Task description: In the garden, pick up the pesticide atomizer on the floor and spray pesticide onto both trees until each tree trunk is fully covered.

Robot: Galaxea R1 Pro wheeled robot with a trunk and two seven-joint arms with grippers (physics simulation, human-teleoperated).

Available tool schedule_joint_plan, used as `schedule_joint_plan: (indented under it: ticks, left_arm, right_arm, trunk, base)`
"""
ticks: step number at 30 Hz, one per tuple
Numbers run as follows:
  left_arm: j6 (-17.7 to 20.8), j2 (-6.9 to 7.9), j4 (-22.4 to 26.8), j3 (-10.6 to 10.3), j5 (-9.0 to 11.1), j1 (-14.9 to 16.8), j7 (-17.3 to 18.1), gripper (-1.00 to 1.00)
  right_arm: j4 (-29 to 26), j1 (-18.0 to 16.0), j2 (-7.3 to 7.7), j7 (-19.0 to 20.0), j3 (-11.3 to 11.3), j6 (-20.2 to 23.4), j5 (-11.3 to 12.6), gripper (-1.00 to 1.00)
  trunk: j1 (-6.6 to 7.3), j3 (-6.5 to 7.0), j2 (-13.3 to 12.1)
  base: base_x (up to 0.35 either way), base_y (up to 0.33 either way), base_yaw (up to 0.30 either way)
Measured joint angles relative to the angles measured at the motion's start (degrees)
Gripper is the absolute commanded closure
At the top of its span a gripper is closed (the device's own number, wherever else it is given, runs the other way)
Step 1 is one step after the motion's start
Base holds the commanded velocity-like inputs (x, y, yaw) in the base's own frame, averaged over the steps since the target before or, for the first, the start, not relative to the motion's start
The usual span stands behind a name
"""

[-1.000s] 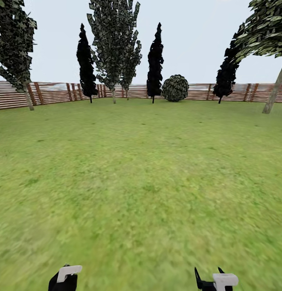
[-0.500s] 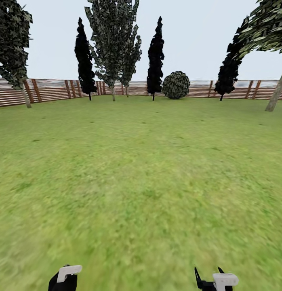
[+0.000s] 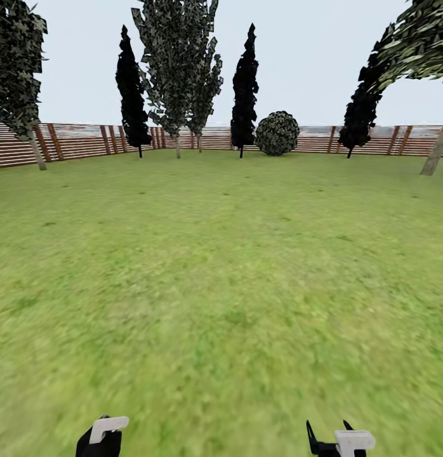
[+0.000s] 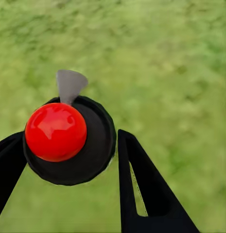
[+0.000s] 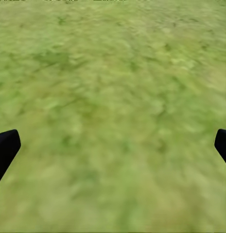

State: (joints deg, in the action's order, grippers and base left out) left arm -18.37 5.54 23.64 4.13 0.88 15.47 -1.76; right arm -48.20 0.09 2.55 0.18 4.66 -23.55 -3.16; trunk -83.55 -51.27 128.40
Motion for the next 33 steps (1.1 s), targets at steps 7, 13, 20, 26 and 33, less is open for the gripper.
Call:
schedule_joint_plan:
  ticks: [7, 13, 20, 26, 33]
  left_arm:
    - [-0.1, 0.00, -0.3, 0.2, 0.2, -0.3, -0.2, 1.00]
    - [-0.1, -0.04, -0.8, 0.0, 0.2, -0.4, -0.2, 1.00]
    - [-0.1, -0.09, -1.0, 0.0, 0.2, -0.4, -0.2, 1.00]
    - [-0.1, -0.09, -1.1, 0.0, 0.2, -0.4, -0.2, 1.00]
    - [-0.1, -0.09, -1.1, 0.0, 0.2, -0.4, -0.2, 1.00]
  right_arm:
    - [0.4, 0.1, -0.32, -0.1, 0.1, -0.2, -0.1, -1.00]
    - [1.6, 0.1, -0.59, -0.1, 0.1, -0.1, 0.0, -1.00]
    - [3.8, 0.2, -0.18, 0.0, 0.0, -0.2, 0.2, -1.00]
    - [5.2, 0.2, -0.17, 0.0, 0.0, -0.2, 0.2, -1.00]
    - [5.3, 0.2, -0.17, -0.1, 0.1, -0.2, 0.2, -1.00]
  trunk:
    - [-0.01, 0.00, 0.0]
    - [0.00, 0.00, 0.0]
    - [0.00, 0.00, 0.0]
    - [0.00, 0.00, 0.0]
    - [0.00, 0.00, 0.0]
  base:
    - [0.256, 0.000, 0.000]
    - [0.188, 0.000, 0.000]
    - [0.324, 0.000, 0.000]
    - [0.337, 0.000, 0.000]
    - [0.338, 0.000, -0.015]
